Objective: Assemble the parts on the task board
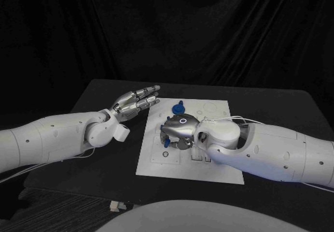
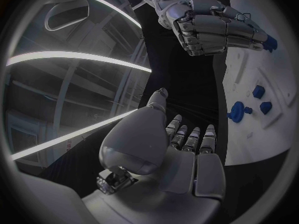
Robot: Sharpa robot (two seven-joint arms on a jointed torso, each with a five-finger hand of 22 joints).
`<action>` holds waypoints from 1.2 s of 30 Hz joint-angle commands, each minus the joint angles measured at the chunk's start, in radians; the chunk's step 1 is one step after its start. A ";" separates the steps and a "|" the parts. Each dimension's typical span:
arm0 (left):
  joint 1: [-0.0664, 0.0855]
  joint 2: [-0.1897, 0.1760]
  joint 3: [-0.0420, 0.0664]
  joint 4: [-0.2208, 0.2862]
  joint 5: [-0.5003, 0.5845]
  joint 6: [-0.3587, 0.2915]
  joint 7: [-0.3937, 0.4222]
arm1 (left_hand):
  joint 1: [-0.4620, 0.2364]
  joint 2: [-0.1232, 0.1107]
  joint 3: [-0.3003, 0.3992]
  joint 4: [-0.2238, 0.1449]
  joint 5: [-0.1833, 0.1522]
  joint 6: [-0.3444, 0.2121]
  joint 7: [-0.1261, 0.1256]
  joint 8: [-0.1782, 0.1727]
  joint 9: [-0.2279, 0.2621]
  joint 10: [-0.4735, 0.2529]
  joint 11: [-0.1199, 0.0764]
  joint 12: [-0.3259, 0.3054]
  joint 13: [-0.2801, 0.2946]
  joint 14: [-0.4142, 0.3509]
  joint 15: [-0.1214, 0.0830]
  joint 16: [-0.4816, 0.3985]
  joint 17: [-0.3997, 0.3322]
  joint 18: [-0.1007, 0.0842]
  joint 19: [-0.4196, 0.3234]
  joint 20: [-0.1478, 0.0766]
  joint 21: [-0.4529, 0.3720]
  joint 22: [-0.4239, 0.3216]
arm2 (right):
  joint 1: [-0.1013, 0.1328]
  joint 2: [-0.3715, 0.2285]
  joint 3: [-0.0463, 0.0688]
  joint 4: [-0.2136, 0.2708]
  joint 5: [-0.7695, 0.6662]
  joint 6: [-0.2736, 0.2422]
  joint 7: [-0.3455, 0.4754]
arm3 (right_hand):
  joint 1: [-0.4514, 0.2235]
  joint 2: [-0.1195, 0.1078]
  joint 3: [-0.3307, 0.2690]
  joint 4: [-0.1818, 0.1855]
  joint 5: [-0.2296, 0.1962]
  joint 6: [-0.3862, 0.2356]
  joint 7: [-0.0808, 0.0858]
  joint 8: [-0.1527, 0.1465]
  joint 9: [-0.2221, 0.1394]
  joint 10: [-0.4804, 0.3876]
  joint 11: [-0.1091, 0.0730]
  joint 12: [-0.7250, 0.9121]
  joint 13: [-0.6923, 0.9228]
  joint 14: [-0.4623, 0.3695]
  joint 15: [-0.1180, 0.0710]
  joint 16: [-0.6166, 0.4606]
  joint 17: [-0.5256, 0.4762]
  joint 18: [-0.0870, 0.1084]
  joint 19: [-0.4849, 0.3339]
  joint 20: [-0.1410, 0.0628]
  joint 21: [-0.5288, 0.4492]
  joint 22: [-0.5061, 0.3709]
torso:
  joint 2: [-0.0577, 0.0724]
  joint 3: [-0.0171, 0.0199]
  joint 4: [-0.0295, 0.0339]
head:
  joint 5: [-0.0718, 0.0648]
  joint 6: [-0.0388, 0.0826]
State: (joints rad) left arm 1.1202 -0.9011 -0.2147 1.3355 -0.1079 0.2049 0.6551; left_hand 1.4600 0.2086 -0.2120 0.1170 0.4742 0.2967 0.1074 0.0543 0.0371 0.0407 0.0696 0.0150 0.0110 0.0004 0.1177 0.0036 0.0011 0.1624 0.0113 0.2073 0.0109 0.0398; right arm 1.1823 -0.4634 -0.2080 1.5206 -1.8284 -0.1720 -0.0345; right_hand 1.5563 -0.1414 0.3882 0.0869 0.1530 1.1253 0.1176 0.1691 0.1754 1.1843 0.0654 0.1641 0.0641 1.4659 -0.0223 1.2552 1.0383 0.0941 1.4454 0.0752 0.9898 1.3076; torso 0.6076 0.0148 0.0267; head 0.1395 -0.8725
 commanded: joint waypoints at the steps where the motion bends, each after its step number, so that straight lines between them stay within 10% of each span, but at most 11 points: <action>1: -0.002 0.002 0.001 0.000 0.006 0.005 0.021 | -0.007 0.004 -0.001 -0.006 0.004 0.006 0.004 0.005 0.002 -0.001 0.007 0.005 0.001 0.000 -0.001 -0.004 -0.001 0.000 -0.001 0.000 -0.002 0.001 | -0.007 0.003 0.001 -0.004 -0.037 0.022 0.005 | -0.003 0.000 0.007 0.002 0.004 -0.008 0.002 -0.006 0.000 0.012 -0.006 -0.002 0.001 0.007 -0.002 0.002 -0.002 0.008 -0.007 0.000 -0.003 0.127 | 0.000 -0.0002 0.0005 | -0.003 0.000; 36: -0.008 0.014 0.001 -0.023 0.006 0.020 0.012 | -0.012 0.010 0.000 -0.010 0.004 0.003 0.006 0.005 0.001 -0.002 0.009 0.005 0.001 0.000 0.011 -0.003 -0.001 0.005 0.006 0.019 0.003 0.017 | -0.054 0.014 0.001 -0.013 -0.039 0.062 -0.008 | -0.006 -0.003 0.015 -0.005 0.011 -0.008 0.002 -0.009 0.002 0.024 -0.007 -0.003 0.003 0.004 -0.002 -0.001 -0.005 0.007 -0.007 0.000 0.003 0.128 | 0.000 0.0002 -0.0006 | -0.013 0.000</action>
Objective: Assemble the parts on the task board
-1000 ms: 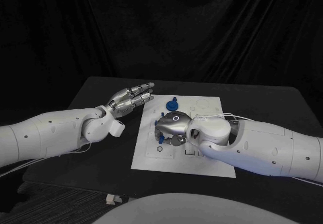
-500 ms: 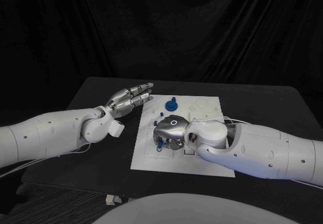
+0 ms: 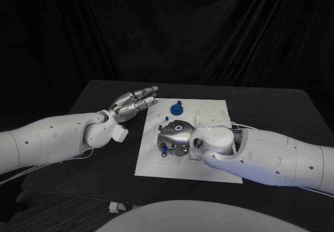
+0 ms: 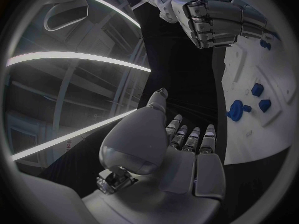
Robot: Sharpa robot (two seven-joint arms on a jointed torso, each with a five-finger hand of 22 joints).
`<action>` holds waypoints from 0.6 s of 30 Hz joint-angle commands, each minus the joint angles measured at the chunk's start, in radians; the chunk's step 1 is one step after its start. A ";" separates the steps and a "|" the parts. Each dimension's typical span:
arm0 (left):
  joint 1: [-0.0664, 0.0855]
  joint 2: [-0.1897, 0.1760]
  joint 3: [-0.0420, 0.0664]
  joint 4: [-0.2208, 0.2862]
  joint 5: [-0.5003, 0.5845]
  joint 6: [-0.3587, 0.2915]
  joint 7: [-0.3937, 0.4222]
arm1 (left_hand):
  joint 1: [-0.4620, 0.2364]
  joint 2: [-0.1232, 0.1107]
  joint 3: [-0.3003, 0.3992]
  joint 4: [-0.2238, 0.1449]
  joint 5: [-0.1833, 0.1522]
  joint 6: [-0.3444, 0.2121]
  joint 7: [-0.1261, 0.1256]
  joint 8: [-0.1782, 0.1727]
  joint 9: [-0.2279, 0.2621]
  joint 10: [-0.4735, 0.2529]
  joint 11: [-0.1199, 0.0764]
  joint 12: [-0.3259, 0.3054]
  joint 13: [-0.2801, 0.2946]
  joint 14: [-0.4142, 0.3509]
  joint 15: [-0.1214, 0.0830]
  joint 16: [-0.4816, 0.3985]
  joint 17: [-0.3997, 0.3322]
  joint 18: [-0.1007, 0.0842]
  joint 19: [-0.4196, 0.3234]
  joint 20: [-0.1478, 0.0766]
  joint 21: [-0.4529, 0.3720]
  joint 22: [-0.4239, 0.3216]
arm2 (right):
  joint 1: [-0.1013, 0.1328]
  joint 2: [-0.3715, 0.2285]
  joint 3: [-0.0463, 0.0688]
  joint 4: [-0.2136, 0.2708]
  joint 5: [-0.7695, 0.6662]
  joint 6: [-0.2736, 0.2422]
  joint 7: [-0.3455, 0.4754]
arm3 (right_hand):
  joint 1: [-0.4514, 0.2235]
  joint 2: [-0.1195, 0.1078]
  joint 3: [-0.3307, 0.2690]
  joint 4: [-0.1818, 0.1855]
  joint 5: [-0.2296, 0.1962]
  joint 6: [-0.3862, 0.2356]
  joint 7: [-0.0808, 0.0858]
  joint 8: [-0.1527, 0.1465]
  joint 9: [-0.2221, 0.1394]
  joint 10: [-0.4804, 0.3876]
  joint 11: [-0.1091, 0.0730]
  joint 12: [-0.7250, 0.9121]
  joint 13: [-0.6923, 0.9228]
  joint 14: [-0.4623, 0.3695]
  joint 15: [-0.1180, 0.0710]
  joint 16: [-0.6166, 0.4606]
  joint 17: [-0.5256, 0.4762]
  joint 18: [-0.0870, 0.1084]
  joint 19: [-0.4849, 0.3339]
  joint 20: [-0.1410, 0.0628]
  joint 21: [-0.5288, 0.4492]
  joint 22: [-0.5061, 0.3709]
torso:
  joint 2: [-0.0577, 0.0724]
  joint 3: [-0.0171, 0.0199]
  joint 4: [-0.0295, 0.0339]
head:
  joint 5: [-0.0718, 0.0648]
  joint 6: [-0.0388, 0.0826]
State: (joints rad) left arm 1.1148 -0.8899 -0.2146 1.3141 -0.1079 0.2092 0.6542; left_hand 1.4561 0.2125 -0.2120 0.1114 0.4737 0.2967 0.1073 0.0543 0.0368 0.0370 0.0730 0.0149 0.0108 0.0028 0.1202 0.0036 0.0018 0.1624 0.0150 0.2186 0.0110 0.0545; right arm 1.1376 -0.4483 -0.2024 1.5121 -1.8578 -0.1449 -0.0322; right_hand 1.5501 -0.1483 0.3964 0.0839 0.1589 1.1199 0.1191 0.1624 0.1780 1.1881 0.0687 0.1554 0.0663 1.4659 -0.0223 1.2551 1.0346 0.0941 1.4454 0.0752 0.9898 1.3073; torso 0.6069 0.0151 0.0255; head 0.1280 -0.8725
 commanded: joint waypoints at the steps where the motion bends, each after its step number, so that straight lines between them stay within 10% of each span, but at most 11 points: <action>1: -0.002 0.003 0.001 -0.002 0.006 0.016 0.012 | -0.008 0.006 0.000 -0.004 0.005 0.003 0.006 0.005 0.001 0.001 0.006 0.005 0.001 -0.002 0.009 -0.003 -0.001 0.005 0.002 0.008 0.003 0.003 | -0.010 -0.001 -0.005 -0.005 -0.010 0.036 -0.011 | 0.001 0.004 0.007 -0.002 0.005 -0.002 0.001 -0.002 0.000 0.020 -0.010 0.006 0.001 0.004 -0.002 -0.001 -0.002 0.007 -0.007 0.000 0.004 0.129 | 0.000 -0.0001 0.0005 | -0.001 0.000; 18: -0.006 0.008 0.001 -0.016 0.006 0.022 0.002 | -0.009 0.007 0.000 -0.005 0.004 0.003 0.007 0.005 0.001 0.001 0.007 0.005 0.001 -0.002 0.010 -0.002 -0.001 0.007 0.004 0.012 0.005 0.006 | -0.015 -0.007 -0.005 0.002 -0.009 0.029 -0.011 | -0.003 0.005 0.011 -0.006 0.008 0.002 -0.001 -0.003 0.003 0.034 -0.014 0.008 0.004 0.004 -0.004 0.002 0.003 0.006 -0.006 0.000 0.016 0.132 | 0.001 0.0003 0.0005 | 0.002 0.000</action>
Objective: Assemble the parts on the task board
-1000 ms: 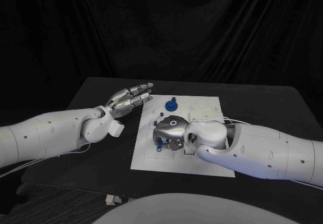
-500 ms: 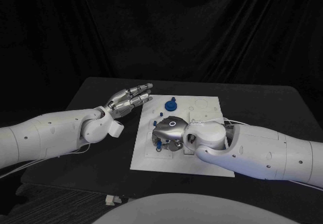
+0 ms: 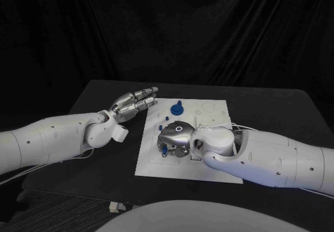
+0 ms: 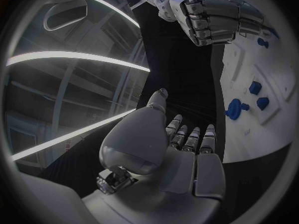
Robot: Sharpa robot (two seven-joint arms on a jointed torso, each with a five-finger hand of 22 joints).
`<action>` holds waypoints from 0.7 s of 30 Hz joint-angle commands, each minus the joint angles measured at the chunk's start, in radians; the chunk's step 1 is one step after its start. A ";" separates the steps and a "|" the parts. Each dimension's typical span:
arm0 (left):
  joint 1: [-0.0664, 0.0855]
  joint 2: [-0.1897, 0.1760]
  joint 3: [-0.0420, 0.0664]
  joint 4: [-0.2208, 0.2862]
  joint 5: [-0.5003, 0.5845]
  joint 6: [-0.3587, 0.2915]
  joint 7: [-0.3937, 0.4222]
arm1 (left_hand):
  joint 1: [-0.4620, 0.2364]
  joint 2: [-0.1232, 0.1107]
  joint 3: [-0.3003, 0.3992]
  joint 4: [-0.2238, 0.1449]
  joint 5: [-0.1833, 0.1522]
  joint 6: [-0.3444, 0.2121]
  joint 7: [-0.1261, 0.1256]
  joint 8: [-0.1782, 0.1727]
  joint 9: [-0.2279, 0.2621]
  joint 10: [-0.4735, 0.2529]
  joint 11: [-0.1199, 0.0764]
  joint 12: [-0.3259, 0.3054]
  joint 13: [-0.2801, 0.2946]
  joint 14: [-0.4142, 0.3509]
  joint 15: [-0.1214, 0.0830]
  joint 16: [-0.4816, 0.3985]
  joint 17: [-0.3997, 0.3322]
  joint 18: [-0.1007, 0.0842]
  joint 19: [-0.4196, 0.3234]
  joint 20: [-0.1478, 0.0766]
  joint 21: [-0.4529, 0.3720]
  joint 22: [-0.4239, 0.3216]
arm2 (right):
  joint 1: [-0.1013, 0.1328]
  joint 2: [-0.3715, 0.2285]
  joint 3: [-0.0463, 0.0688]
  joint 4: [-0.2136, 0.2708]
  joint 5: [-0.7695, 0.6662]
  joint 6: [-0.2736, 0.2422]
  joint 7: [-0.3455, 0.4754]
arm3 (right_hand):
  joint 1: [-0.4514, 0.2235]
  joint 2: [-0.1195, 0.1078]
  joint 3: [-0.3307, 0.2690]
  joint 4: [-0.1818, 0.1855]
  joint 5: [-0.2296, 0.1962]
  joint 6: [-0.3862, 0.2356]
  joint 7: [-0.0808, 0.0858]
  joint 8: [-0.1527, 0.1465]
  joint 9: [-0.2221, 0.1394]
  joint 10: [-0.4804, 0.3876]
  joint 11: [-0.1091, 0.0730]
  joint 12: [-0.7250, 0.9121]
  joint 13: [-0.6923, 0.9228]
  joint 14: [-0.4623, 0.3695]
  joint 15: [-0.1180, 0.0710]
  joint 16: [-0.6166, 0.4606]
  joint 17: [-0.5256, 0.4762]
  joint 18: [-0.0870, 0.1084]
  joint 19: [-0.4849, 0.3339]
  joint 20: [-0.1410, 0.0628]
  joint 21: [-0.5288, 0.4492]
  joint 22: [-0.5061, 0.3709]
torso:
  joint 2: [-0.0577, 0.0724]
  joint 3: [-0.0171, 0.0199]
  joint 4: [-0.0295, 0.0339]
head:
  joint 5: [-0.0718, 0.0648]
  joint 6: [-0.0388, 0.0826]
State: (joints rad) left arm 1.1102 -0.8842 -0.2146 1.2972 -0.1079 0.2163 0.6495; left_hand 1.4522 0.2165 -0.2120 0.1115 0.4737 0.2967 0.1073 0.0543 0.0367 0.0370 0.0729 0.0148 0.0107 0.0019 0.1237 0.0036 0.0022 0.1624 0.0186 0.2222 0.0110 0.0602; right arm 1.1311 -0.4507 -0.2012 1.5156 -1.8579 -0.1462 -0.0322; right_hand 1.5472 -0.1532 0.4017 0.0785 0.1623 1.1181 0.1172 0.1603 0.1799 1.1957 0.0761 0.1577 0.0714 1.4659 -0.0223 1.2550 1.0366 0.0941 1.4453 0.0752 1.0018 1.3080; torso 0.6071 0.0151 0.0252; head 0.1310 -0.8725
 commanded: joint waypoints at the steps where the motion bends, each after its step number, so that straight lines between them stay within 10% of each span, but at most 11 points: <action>1: -0.002 0.002 0.001 0.000 0.006 0.015 0.006 | -0.005 0.003 0.000 -0.005 0.004 0.003 0.007 0.005 0.001 0.001 0.007 0.005 0.001 -0.001 0.007 -0.002 -0.001 0.007 0.001 0.009 0.004 0.001 | -0.009 -0.005 -0.006 -0.001 -0.007 0.030 -0.011 | -0.002 0.010 0.007 -0.001 0.005 0.006 0.001 0.000 0.001 0.028 -0.022 0.006 -0.001 0.004 -0.005 0.001 -0.001 0.006 -0.006 -0.001 0.003 0.131 | 0.000 0.0003 0.0008 | 0.000 0.000; 21: -0.006 0.006 0.001 -0.002 0.006 0.015 -0.001 | -0.006 0.005 0.001 -0.006 0.004 -0.002 0.005 0.004 0.001 -0.003 0.004 0.003 0.000 -0.002 0.009 -0.003 -0.002 0.009 0.002 0.014 0.005 0.001 | -0.009 -0.005 -0.006 0.012 0.010 0.023 -0.015 | -0.003 0.011 0.008 -0.001 0.006 0.008 0.000 0.000 0.002 0.030 -0.022 0.006 0.000 0.003 -0.005 0.000 -0.002 0.006 -0.007 -0.001 0.002 0.130 | 0.000 -0.0001 0.0006 | 0.002 0.000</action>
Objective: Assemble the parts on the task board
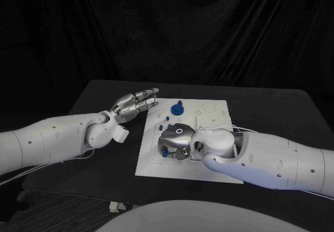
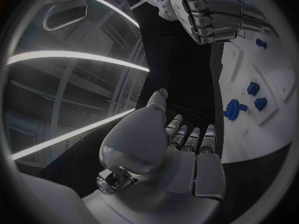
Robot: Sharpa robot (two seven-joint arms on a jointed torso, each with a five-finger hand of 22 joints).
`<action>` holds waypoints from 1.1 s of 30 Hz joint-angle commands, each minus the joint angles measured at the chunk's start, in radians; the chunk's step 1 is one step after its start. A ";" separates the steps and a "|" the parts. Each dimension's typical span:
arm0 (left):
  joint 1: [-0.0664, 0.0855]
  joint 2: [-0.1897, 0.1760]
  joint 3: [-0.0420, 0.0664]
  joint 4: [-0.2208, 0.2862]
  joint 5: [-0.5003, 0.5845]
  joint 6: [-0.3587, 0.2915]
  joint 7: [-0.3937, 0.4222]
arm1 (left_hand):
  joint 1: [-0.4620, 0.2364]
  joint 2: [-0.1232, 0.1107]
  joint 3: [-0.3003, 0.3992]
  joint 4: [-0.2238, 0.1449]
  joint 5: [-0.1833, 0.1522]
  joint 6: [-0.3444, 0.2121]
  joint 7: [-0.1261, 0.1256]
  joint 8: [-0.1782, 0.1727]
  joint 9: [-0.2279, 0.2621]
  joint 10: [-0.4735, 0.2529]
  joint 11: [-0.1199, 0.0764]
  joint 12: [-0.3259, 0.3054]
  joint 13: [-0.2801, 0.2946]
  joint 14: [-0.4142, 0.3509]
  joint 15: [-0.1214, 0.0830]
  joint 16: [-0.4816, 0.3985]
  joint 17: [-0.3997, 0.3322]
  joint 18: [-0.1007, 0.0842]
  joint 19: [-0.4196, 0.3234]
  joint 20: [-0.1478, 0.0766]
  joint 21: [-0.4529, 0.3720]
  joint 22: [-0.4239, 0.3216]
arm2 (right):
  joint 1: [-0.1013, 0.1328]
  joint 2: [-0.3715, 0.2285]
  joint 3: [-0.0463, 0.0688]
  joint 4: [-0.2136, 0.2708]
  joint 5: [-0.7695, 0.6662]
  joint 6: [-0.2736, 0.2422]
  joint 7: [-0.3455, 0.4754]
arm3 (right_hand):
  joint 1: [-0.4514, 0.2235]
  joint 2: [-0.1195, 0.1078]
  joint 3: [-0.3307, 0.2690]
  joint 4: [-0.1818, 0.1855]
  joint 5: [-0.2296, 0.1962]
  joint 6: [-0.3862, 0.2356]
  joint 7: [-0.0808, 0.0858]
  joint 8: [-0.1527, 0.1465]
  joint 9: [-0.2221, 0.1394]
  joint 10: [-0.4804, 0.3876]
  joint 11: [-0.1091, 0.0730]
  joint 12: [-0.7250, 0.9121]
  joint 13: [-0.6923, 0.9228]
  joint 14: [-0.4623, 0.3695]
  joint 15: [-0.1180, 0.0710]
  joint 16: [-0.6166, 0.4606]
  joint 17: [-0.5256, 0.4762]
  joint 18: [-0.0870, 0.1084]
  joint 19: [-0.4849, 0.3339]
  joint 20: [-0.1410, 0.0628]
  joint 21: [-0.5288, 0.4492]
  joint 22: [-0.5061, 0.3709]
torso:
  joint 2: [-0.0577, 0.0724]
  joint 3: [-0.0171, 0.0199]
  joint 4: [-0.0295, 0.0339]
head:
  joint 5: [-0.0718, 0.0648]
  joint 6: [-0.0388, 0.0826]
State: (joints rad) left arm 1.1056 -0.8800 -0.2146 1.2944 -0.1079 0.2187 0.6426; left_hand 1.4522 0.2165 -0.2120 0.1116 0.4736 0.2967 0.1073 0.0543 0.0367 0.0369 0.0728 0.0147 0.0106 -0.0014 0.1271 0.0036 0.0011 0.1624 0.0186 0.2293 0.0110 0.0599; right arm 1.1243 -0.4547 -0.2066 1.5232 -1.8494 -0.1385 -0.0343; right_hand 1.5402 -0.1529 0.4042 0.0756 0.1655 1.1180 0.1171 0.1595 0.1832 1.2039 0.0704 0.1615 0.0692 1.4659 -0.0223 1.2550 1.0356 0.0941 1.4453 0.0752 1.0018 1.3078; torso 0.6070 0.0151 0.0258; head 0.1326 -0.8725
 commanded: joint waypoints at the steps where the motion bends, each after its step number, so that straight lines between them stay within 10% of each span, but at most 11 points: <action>1: -0.002 0.002 0.001 0.001 0.006 0.013 0.005 | -0.006 0.005 0.001 -0.007 0.004 0.000 0.005 0.005 0.001 -0.003 0.003 0.003 0.000 0.002 0.006 -0.003 -0.001 0.010 0.002 0.008 0.005 0.001 | -0.003 -0.001 -0.001 0.005 0.002 0.016 -0.015 | 0.004 0.011 0.005 0.002 0.002 0.008 0.000 0.001 -0.001 0.021 -0.016 0.002 0.002 0.003 -0.005 0.000 -0.001 0.006 -0.007 -0.001 0.002 0.131 | 0.000 -0.0002 0.0001 | -0.001 0.000; 10: -0.004 0.003 0.001 0.000 0.006 0.016 0.003 | -0.006 0.006 0.001 -0.007 0.004 0.002 0.004 0.005 0.001 -0.004 0.003 0.003 0.000 0.002 0.006 -0.003 -0.001 0.010 0.002 0.008 0.005 0.001 | -0.004 0.001 -0.001 -0.001 0.002 0.024 -0.042 | -0.007 0.006 0.008 -0.001 0.002 -0.004 0.003 -0.009 -0.002 0.013 -0.013 -0.008 0.000 0.000 -0.003 -0.006 -0.009 0.007 -0.010 -0.001 -0.006 0.129 | 0.000 -0.0002 0.0003 | -0.001 0.000; 14: -0.006 0.004 0.001 -0.001 0.006 0.017 0.003 | -0.006 0.006 0.001 -0.007 0.004 0.002 0.004 0.005 0.001 -0.004 0.003 0.003 0.000 0.002 0.006 -0.003 -0.001 0.010 0.002 0.008 0.005 0.001 | -0.006 0.001 -0.001 -0.003 0.002 0.026 -0.052 | -0.036 -0.012 0.014 0.005 -0.001 -0.109 0.015 -0.073 -0.027 -0.026 0.001 -0.033 -0.004 -0.009 0.010 -0.013 -0.019 0.009 -0.020 0.008 -0.026 0.124 | 0.000 -0.0003 0.0000 | 0.001 0.000; 16: -0.006 0.004 0.001 -0.001 0.006 0.017 0.003 | -0.006 0.006 0.001 -0.007 0.004 0.002 0.004 0.005 0.001 -0.004 0.003 0.003 0.000 0.002 0.006 -0.003 -0.001 0.010 0.002 0.008 0.005 0.001 | -0.007 0.001 -0.001 -0.004 0.002 0.027 -0.058 | -0.063 -0.030 0.014 0.012 -0.007 -0.229 -0.052 -0.099 -0.056 -0.081 0.019 -0.060 -0.005 -0.018 0.024 -0.020 -0.030 0.011 -0.030 0.019 -0.049 0.119 | 0.000 -0.0003 -0.0001 | 0.001 0.000; 21: -0.007 0.004 0.001 -0.001 0.006 0.017 0.003 | -0.006 0.006 0.001 -0.007 0.004 0.002 0.004 0.005 0.001 -0.004 0.003 0.003 0.000 0.002 0.006 -0.003 -0.001 0.010 0.002 0.008 0.005 0.001 | -0.008 -0.002 -0.001 -0.005 0.002 0.012 -0.067 | -0.079 -0.029 -0.100 0.020 -0.015 -0.541 -0.118 -0.108 -0.124 -0.233 0.040 -0.094 -0.005 -0.038 0.030 -0.030 -0.053 0.020 -0.048 0.031 -0.089 0.109 | 0.000 -0.0003 0.0001 | 0.001 0.000; 26: -0.008 0.004 0.001 -0.002 0.006 0.018 0.003 | -0.006 0.006 0.001 -0.007 0.004 0.002 0.004 0.005 0.001 -0.004 0.003 0.003 0.000 0.002 0.006 -0.003 -0.001 0.010 0.002 0.008 0.005 0.001 | -0.008 -0.018 -0.001 0.004 0.002 -0.056 -0.064 | 0.003 -0.034 -0.251 0.127 -0.034 -0.700 -0.151 -0.114 -0.139 -0.342 0.052 -0.070 -0.002 -0.045 0.032 -0.032 -0.062 0.023 -0.050 0.029 -0.100 0.107 | 0.001 0.0001 0.0003 | 0.000 0.000; 33: -0.009 0.005 0.001 -0.006 0.006 0.020 0.004 | -0.006 0.006 0.001 -0.007 0.003 0.001 0.004 0.005 0.001 -0.005 0.002 0.003 0.000 0.002 0.007 -0.003 -0.001 0.011 0.002 0.009 0.005 0.003 | 0.017 -0.068 -0.001 0.043 0.002 -0.219 -0.046 | 0.056 -0.062 -0.278 0.215 -0.040 -0.736 -0.162 -0.118 -0.141 -0.367 0.052 -0.050 -0.002 -0.044 0.024 -0.027 -0.059 0.021 -0.048 0.028 -0.099 0.109 | 0.000 0.0001 0.0000 | -0.003 0.000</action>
State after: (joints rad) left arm 1.0976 -0.8775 -0.2146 1.2873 -0.1079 0.2246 0.6354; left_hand 1.4522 0.2165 -0.2091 0.1087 0.4736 0.2967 0.1073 0.0543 0.0366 0.0366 0.0724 0.0147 0.0105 -0.0014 0.1270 0.0036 0.0016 0.1623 0.0221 0.2328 0.0110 0.0618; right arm 1.1337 -0.5179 -0.2091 1.5569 -1.8462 -0.2268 -0.0736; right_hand 1.5890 -0.2166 0.1258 0.2855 0.1269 0.3821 -0.0468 0.0470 0.0423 0.8407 0.1264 0.1084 0.0659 1.4246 0.0047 1.2242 0.9743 0.1098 1.4007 0.1056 0.9022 1.3074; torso 0.6075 0.0150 0.0259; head 0.1301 -0.8725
